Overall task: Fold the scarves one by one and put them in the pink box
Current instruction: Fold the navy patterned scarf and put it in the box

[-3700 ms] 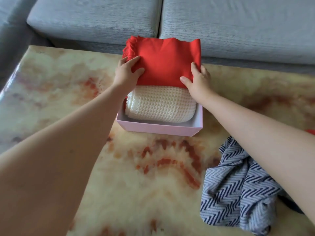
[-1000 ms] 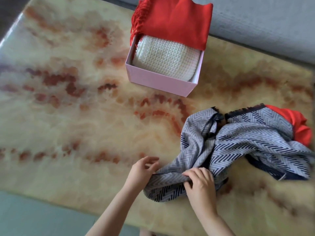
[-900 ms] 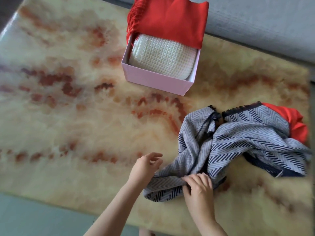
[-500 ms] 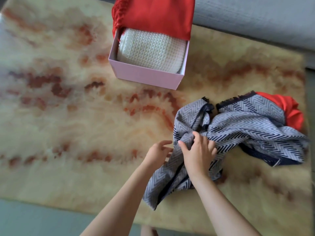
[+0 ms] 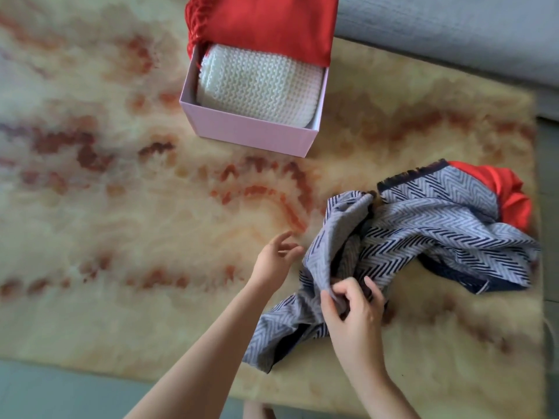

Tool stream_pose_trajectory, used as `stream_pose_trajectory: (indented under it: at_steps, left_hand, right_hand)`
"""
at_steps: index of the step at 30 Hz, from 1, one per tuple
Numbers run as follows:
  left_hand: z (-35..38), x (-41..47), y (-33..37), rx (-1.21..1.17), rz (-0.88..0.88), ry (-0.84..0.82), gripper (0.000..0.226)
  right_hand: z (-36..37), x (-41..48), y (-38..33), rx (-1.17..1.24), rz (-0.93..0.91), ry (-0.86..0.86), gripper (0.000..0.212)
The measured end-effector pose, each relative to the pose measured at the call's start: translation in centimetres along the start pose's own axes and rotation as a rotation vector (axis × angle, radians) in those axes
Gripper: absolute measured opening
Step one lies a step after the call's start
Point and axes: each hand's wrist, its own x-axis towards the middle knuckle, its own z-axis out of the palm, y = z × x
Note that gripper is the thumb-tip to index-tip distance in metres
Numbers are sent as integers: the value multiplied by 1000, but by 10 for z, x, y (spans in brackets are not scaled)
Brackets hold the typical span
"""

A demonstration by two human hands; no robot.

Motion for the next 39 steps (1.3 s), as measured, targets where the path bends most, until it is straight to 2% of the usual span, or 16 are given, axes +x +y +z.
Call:
stream_pose_trajectory:
  at_steps: [5,8,11,14,15,18,20,25,26,28,31,34,37,39]
  left_hand:
    - [14,0,5,-86,-74,-128,21]
    - [19,-6,6,-160,-120,-156,23]
    - [19,-7,5,-73,-102,-145,28]
    - [20,-5,5,-44,-64,-188,23]
    - [21,-6,6,-61,-68,-212,25]
    - [21,-9,12,-123,-75,-203,18]
    - [16,-11,15,-243,-82,-140,20]
    - [-13,-23,23,-487,-59,-39,27]
    - [-20,-26,24,-522,-46,-23,28]
    - [-32,-32,26,-580,-20,17,30]
    - [-47,-40,28,-620,12,83,31]
    - [-60,-47,27,-642,21,145,30]
    - [-75,-56,24,-720,32,212,27]
    - [-90,-63,21,-749,63,268,26]
  right_hand:
    - [-9,-10,12,-140,2,-101,18]
    - [-3,-5,20,-211,36,-239,36]
    - [2,-2,20,-243,77,-297,34]
    - [1,0,14,-190,135,-218,20]
    - [0,2,11,-144,196,-163,23]
    - [-5,18,7,123,451,-45,59]
    - [-4,32,8,264,566,-20,65]
    - [8,49,1,303,566,-67,15]
    - [10,49,-3,366,573,-78,15]
    - [12,48,-13,482,583,-135,31]
    - [21,45,-22,507,528,-218,48]
    - [33,41,-30,401,465,-268,39]
    - [40,38,-43,349,363,-199,10]
    - [43,37,-58,372,338,-179,11]
